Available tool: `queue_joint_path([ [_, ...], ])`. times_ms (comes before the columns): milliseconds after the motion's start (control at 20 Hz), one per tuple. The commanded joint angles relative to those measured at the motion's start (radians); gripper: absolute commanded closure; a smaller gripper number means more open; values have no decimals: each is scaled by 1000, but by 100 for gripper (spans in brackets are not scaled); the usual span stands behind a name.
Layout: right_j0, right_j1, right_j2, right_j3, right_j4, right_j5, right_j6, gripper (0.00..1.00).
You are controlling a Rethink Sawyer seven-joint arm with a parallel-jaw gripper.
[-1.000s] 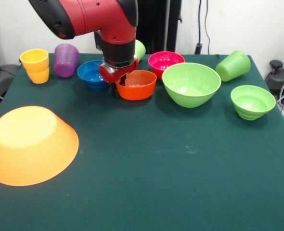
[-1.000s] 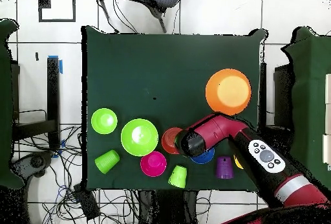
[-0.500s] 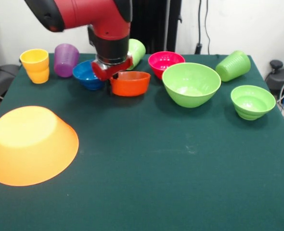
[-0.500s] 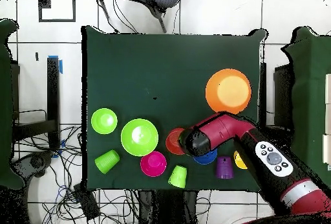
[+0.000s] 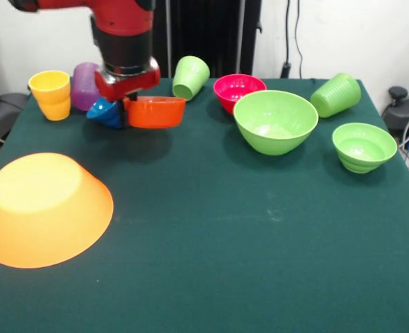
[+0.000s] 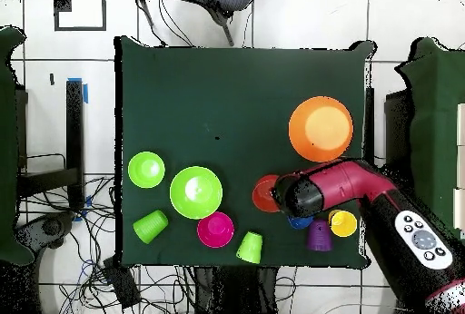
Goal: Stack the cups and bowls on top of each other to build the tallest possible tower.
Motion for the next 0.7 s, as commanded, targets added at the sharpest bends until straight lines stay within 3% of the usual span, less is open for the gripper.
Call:
queue_joint_path([
  [50,-24,-56,79,-51,55,124,-463,100],
  [700,-134,-79,162,-103,126,83,-599,100],
])
